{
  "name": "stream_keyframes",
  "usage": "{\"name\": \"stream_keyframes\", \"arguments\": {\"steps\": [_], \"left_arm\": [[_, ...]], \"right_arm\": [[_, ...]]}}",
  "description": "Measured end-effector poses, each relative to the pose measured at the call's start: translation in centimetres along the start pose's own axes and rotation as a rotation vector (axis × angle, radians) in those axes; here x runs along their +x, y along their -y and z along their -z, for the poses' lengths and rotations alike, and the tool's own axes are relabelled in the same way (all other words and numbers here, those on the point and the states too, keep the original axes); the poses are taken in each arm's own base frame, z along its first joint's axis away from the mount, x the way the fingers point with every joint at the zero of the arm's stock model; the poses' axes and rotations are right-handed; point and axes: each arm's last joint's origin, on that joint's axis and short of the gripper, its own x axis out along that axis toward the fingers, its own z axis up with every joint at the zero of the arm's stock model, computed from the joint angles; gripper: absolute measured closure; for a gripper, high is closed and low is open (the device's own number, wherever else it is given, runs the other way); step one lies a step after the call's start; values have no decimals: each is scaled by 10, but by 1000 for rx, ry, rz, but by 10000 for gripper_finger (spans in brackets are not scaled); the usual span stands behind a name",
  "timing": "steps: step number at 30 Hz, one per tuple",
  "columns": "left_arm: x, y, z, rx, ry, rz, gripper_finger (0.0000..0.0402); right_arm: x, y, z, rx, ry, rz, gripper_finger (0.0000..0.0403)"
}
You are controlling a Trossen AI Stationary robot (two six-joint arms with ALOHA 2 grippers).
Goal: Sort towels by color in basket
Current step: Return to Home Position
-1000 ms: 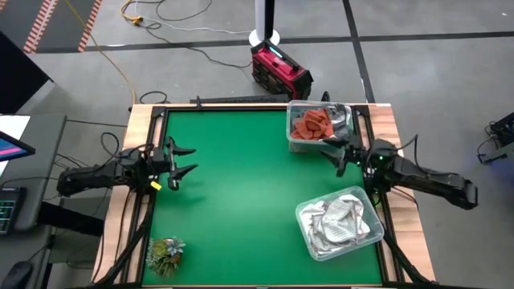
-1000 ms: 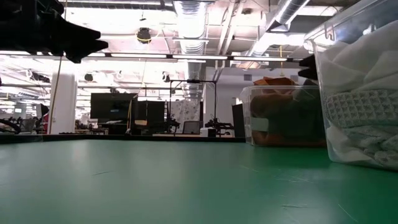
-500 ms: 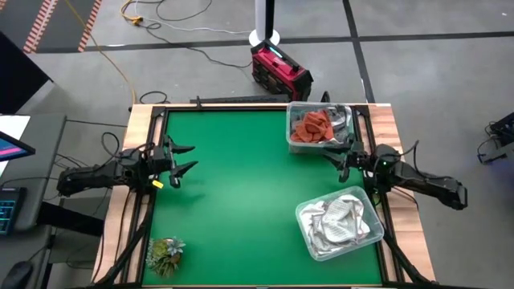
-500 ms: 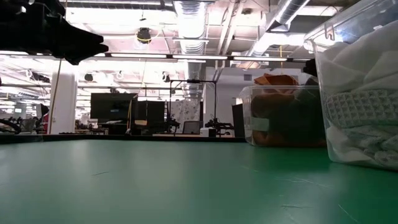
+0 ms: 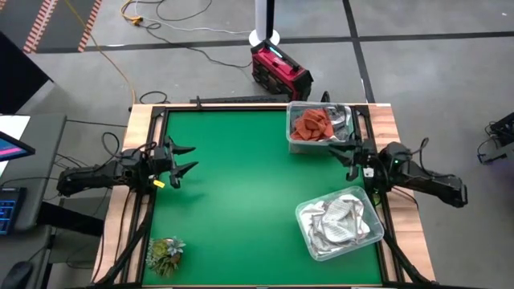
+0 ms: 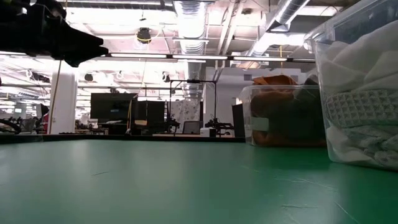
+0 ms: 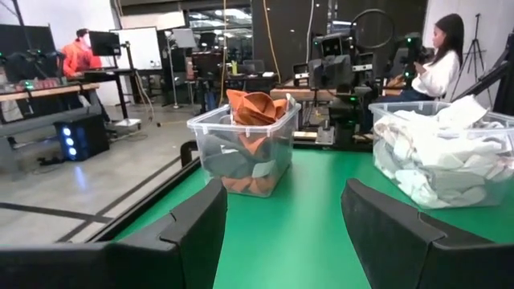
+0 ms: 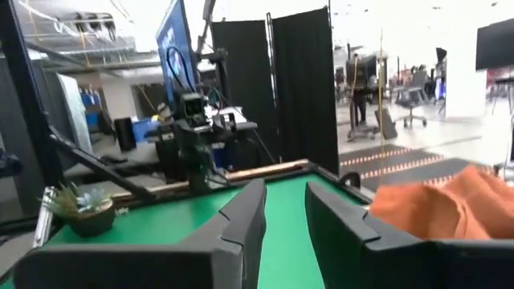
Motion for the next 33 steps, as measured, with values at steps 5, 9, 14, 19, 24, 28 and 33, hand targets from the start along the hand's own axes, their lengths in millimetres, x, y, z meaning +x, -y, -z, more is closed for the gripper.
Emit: {"name": "stream_keyframes", "arguments": {"steps": [5,9,14,19,24,28,33], "left_arm": [[0,0,3,7,-28,2,166],[0,0,8,20,-85,6,166],[-2,1,20,47,-202,13,166],[-6,1,30,75,-326,22,166],[-7,1,34,84,-365,28,166],[-6,1,33,81,-350,26,166],[-6,1,33,81,-352,26,166]], "right_arm": [[0,0,3,11,-26,4,280],[0,1,6,12,-57,8,280],[0,1,9,12,-94,13,280],[-1,2,14,11,-148,20,280],[-2,3,21,13,-219,29,280],[-3,3,23,4,-254,32,280],[-4,3,25,-14,-269,32,280]]}}
